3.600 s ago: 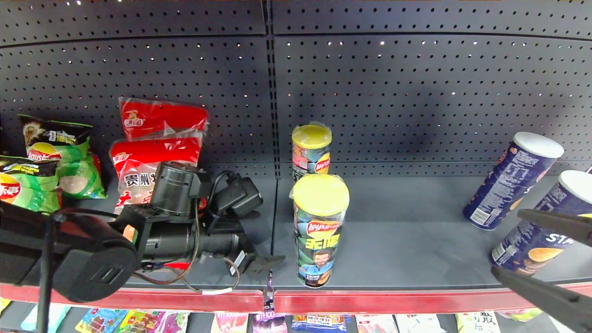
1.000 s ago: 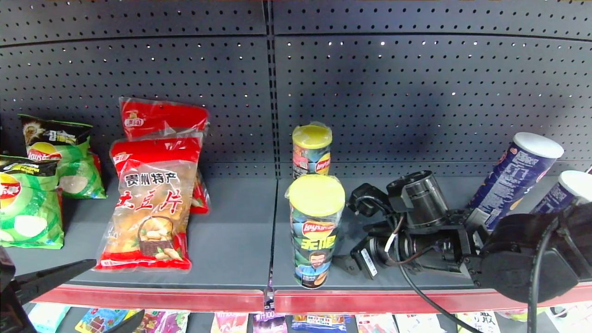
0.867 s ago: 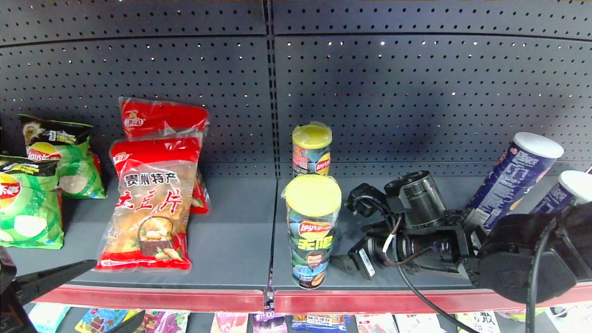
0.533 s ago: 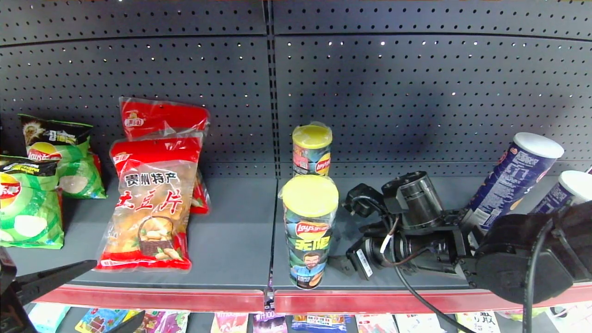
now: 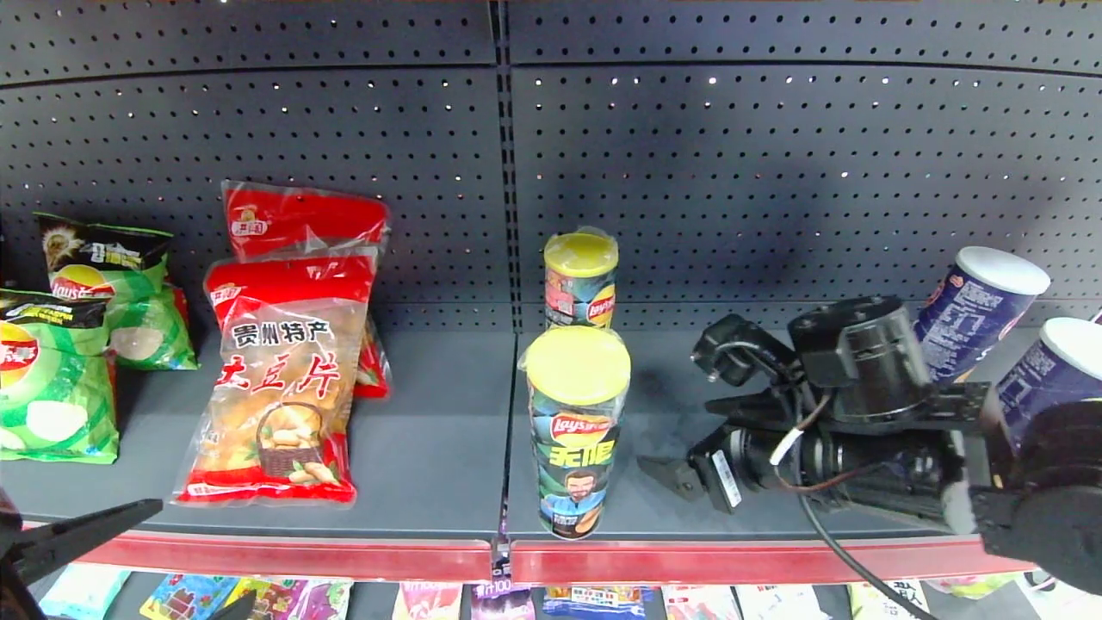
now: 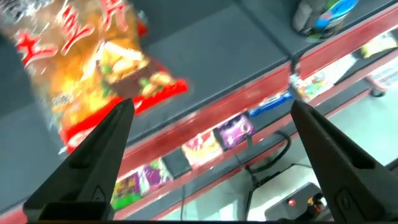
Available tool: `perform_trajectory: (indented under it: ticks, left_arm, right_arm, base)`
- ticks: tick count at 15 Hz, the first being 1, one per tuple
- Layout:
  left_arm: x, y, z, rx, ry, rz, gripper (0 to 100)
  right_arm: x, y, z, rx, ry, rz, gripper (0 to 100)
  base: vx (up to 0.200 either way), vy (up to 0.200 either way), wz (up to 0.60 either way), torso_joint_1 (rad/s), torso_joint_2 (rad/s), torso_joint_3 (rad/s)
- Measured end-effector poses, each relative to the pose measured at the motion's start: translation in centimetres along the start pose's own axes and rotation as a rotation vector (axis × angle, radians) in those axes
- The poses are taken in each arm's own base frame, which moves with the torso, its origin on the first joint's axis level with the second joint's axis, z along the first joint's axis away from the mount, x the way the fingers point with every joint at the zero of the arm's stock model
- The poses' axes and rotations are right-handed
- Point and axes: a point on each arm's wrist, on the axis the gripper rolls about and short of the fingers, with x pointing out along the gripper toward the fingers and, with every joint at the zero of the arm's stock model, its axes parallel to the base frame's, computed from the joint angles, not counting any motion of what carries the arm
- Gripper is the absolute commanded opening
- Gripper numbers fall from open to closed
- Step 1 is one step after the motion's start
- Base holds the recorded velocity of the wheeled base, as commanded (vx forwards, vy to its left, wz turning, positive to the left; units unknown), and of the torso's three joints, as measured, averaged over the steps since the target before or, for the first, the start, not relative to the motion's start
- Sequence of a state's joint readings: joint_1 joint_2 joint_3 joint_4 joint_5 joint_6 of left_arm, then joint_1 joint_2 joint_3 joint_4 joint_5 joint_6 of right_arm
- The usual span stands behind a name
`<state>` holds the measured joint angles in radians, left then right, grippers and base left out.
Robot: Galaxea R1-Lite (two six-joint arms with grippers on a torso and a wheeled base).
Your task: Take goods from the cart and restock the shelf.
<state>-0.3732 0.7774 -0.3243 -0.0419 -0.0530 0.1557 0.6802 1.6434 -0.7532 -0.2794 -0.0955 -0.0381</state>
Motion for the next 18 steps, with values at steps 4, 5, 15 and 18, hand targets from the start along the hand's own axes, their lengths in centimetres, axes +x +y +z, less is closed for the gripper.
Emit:
perform_trajectory:
  ticks: [4,5,15,18]
  left_arm:
    - [-2.6,-0.3,-2.1,-0.057,0.079,0.077,100]
    - [-3.6,-0.3,-2.7,-0.100,0.103,0.112,100]
    - [-9.5,-3.9,-8.8,-0.312,0.030,0.446,100]
    - [-8.5,-3.8,-8.9,-0.250,-0.199,0.369,100]
  right_arm:
    - [-7.9,-0.8,-0.8,0.014,-0.153,-0.051,100]
    - [-10.4,-1.2,-1.4,0.024,-0.186,-0.074,100]
    - [-25.4,-2.1,-12.1,0.358,-0.155,-0.792,100]
    - [-24.5,0.3,-16.4,0.337,-0.218,-0.683,100]
  base:
    - [0.000,0.000,0.00,0.000,0.00,0.000]
    - [0.000,0.000,0.00,0.000,0.00,0.000]
    - [0.000,0.000,0.00,0.000,0.00,0.000]
    - [0.000,0.000,0.00,0.000,0.00,0.000]
